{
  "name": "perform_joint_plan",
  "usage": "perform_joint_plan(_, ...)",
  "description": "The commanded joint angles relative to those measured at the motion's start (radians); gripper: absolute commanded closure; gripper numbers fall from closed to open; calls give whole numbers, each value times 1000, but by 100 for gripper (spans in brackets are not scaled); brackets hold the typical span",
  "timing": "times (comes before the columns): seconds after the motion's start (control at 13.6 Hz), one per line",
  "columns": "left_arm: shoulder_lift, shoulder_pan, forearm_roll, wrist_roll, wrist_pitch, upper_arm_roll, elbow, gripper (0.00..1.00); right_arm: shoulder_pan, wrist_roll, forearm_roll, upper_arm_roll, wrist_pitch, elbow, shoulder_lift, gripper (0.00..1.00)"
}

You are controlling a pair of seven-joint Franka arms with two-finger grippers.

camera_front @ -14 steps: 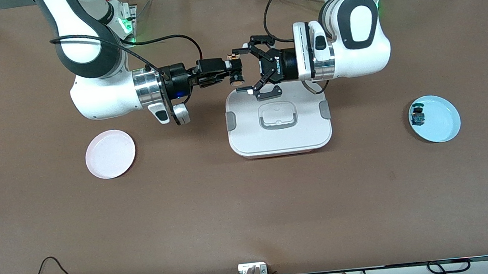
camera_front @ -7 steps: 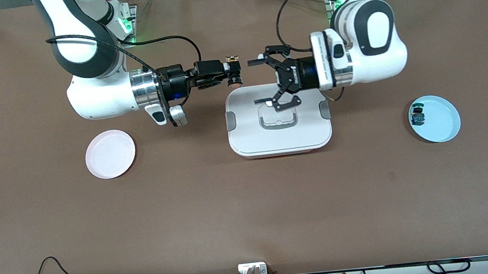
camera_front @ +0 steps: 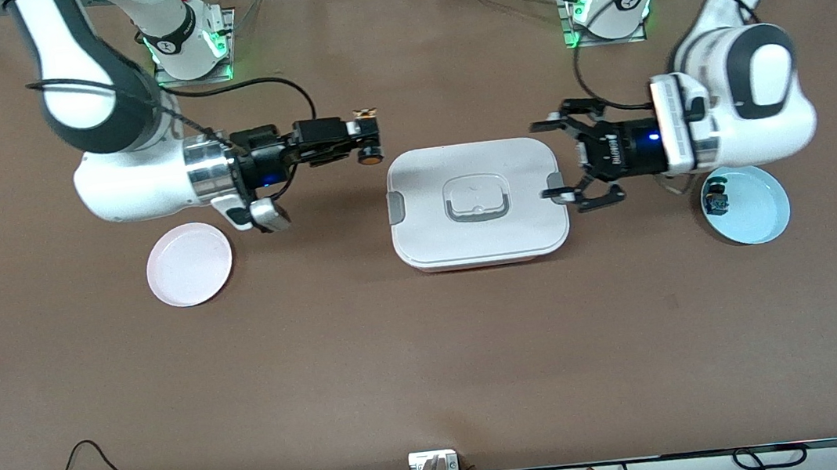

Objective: Transfer orange switch to right arm and place
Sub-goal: 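Open the left gripper and withdraw it while the right gripper pulls away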

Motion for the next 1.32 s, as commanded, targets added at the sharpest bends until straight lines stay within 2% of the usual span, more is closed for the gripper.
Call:
perform_joint_plan(0.0,14,80,230,-86,-117,-5,69,0,-103,-26,-101,7,-116,-33,-29,100)
perform_joint_plan(0.22,11,137,529,-277,-229,-5,169,0,-176,-53,-233,7,-153,-33,-30,100)
perform_joint_plan(0.37,4,157,649,-334,-263,-3,189,0,-200,-122,-365,7,-151,-32,-30,100)
perform_joint_plan(0.74,3,187,963,-504,-337,-5,269,0,-204,-248,-767,3,-85,-19,-23,100)
perform_joint_plan(1.03,1,179,1125,-692,-395,-20,358,0,-195,-363,-1152,4,36,0,-20,100)
perform_joint_plan(1.1,-3,179,1130,-706,-395,-20,359,0,-195,-409,-1242,6,80,0,-17,100)
perform_joint_plan(1.25,-9,179,1131,-752,-394,-20,361,0,-187,-525,-1335,7,128,-6,-9,100)
